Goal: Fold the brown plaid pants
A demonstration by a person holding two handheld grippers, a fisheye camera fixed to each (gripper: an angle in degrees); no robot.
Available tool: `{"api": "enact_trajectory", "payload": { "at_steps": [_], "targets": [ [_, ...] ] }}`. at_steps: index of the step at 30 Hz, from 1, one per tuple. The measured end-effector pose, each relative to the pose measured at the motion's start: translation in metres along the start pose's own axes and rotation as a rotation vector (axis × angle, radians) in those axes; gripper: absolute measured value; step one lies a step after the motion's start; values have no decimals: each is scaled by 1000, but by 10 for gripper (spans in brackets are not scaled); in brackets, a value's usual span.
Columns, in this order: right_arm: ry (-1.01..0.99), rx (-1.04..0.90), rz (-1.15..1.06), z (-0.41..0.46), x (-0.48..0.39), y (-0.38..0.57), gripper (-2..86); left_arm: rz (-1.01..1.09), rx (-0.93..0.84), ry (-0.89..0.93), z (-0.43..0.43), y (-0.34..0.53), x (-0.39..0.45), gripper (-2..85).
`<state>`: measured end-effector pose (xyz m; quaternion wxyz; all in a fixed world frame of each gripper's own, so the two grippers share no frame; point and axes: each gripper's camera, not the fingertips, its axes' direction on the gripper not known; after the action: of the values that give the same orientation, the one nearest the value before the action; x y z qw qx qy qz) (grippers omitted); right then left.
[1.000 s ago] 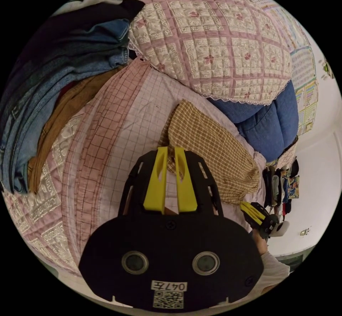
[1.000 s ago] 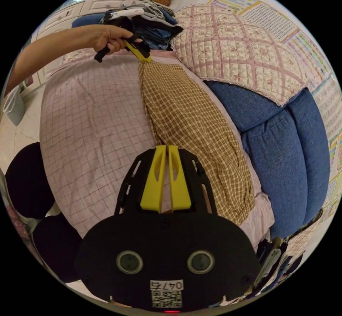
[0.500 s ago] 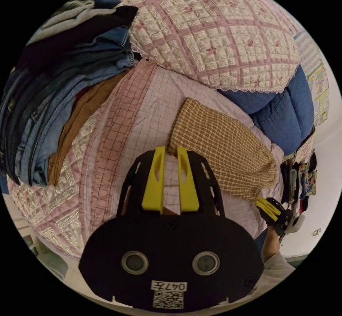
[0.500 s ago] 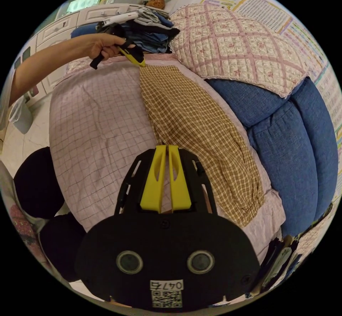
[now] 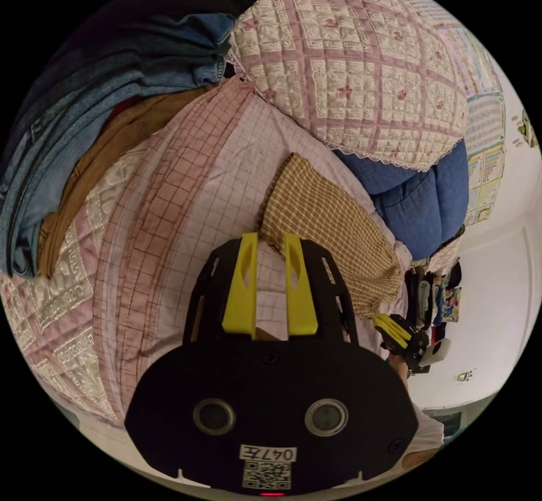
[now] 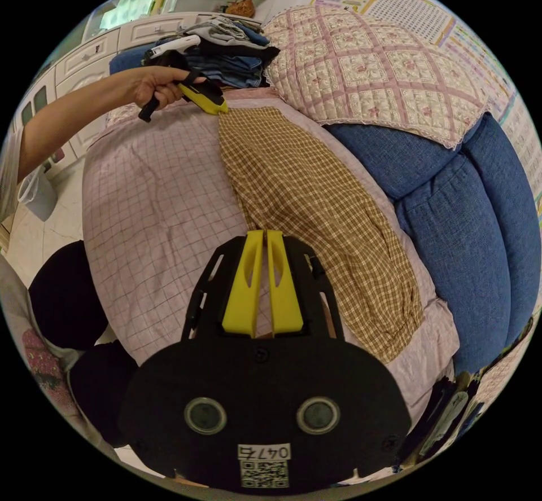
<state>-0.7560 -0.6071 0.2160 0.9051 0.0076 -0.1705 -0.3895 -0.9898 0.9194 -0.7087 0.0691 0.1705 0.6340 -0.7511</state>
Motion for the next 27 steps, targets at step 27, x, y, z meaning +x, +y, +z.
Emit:
{"api": "enact_trajectory", "payload": {
  "at_steps": [27],
  "targets": [
    [-395,-3,-153,-88,-79,48,0,-72,496,-79,-353,582,-204,-8]
  ]
}}
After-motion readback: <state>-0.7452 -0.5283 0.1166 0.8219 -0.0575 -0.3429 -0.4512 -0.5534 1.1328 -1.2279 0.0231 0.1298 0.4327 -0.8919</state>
